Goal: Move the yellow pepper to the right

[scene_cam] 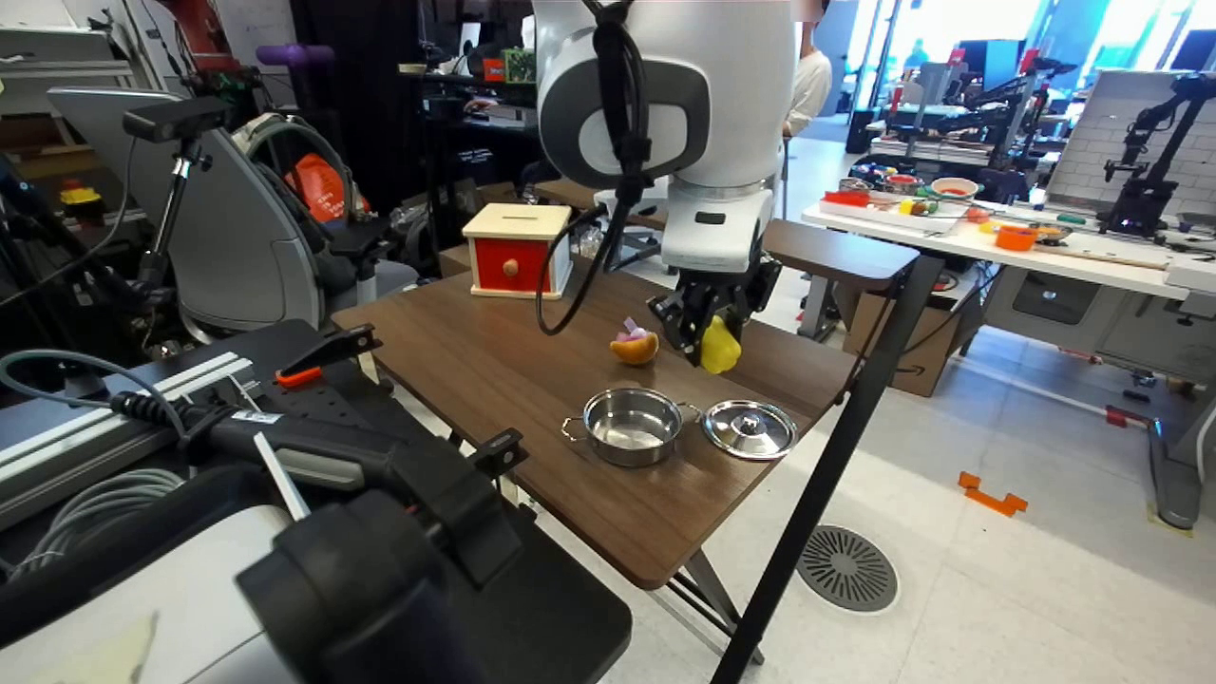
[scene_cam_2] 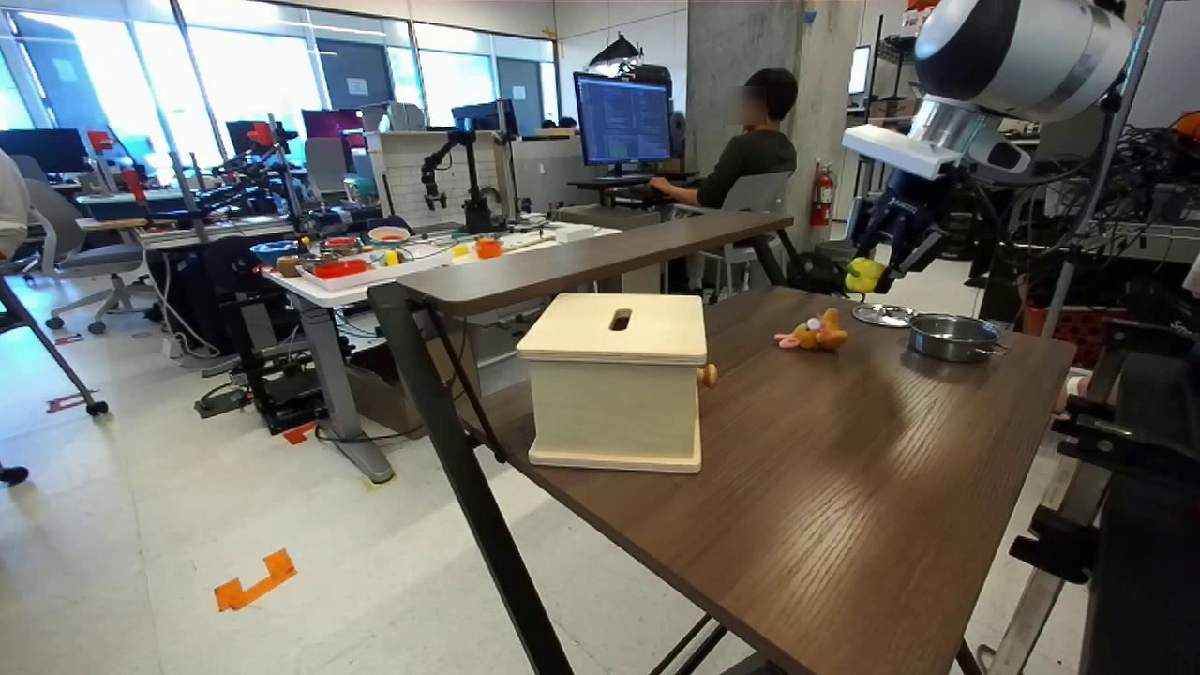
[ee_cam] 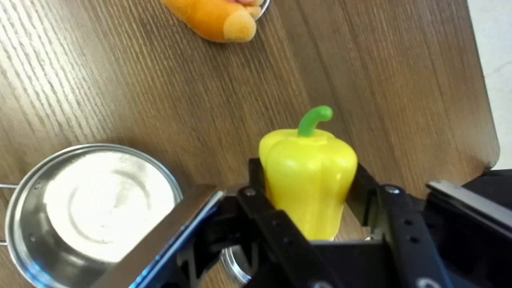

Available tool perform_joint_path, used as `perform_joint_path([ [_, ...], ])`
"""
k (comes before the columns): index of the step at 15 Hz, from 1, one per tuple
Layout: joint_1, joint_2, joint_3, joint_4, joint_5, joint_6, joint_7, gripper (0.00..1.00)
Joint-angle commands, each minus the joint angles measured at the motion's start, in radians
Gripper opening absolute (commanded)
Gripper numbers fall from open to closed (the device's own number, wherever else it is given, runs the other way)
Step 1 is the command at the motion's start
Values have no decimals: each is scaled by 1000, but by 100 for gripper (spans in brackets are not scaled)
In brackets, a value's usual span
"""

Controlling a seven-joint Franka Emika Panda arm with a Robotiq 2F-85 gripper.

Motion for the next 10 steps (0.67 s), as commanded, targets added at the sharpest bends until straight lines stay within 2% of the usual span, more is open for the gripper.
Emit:
perform_joint_path([
  [1, 85, 76, -77, 131, 51, -97, -23, 25],
  [6, 172, 136, -137, 222, 45, -155, -2, 25],
  [8, 210, 152, -165, 238, 36, -167, 16, 76],
  [9, 226, 161, -175, 244, 33, -172, 23, 77],
  [10, 240, 164, -186, 246, 32, -173, 32, 82],
])
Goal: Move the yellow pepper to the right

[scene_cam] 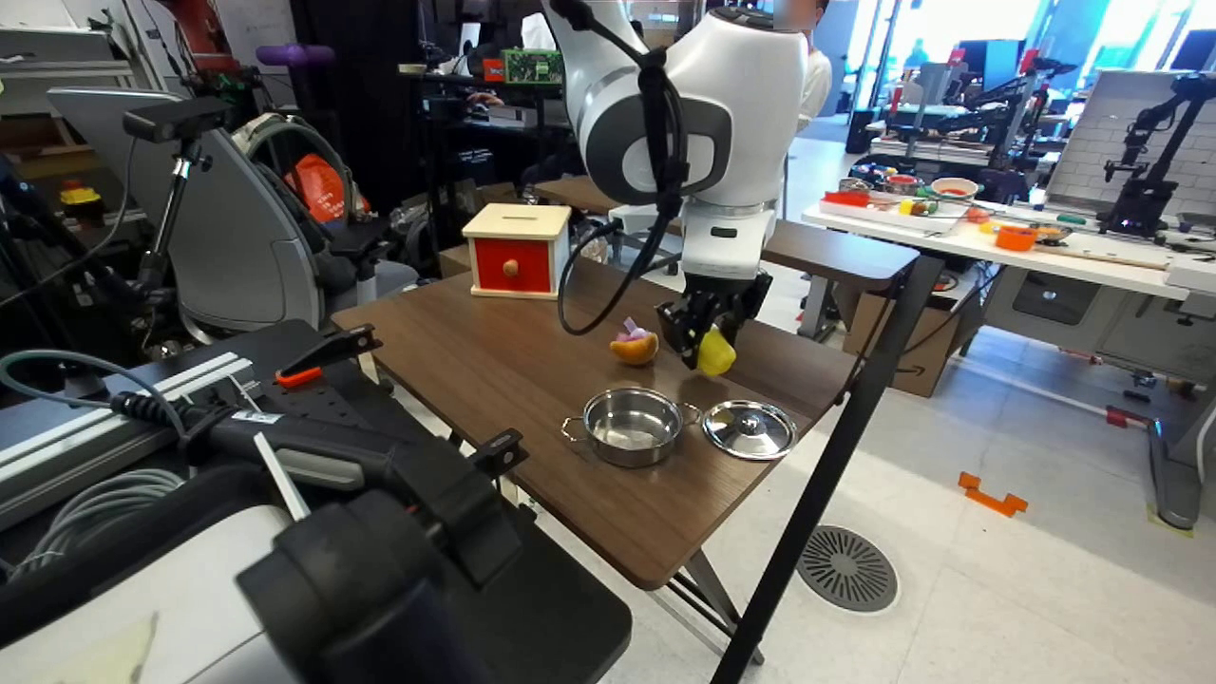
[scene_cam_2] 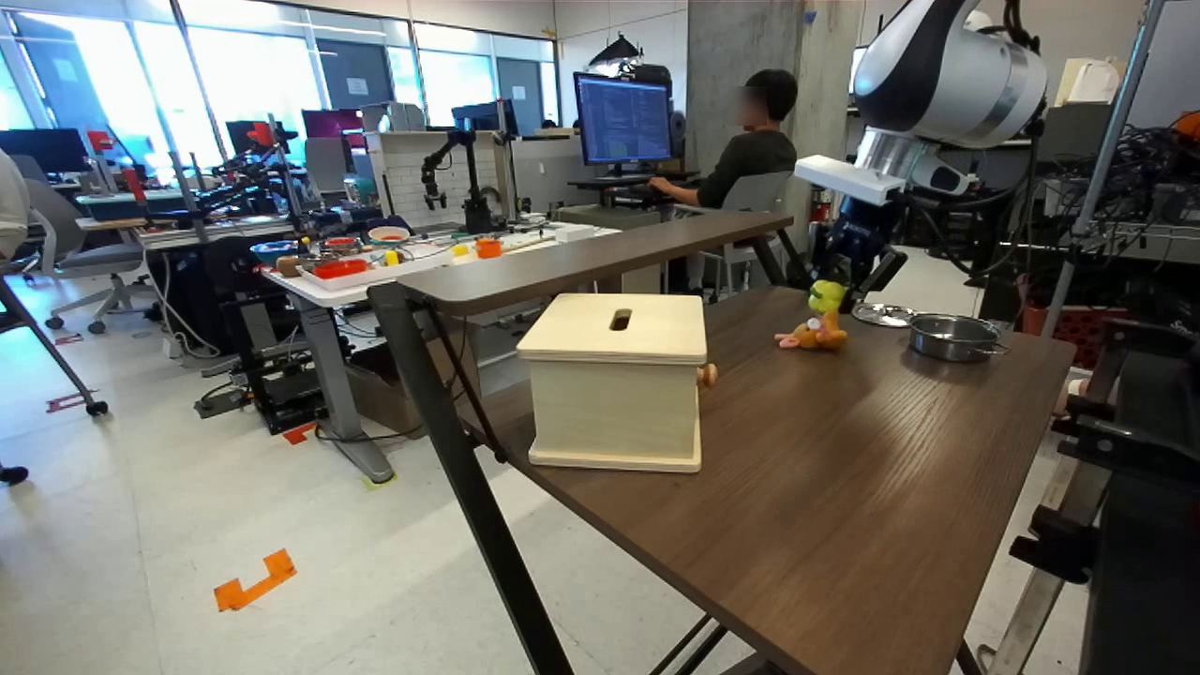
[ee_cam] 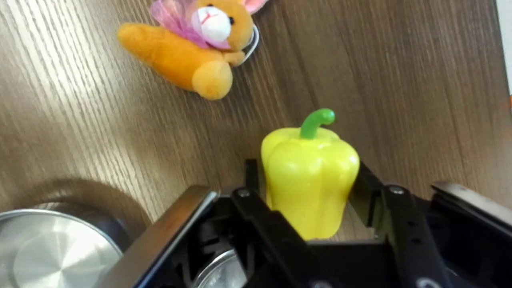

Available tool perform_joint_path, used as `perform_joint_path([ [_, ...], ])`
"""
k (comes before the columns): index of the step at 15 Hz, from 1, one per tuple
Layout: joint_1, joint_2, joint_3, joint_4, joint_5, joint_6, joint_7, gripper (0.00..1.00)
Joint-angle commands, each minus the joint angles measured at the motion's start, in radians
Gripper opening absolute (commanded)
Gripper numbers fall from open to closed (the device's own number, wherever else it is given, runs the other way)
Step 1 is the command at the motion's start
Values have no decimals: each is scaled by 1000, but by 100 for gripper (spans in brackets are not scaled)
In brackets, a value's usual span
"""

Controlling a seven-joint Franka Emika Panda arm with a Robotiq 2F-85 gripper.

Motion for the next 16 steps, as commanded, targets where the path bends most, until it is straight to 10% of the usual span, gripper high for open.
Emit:
perform_joint_path([
  [1, 72, 33, -60, 45, 11, -37, 32, 88],
  [13, 155, -218, -50, -200, 23, 105, -20, 100],
  [16, 165, -143, -80, -107, 6, 49, 24, 100],
])
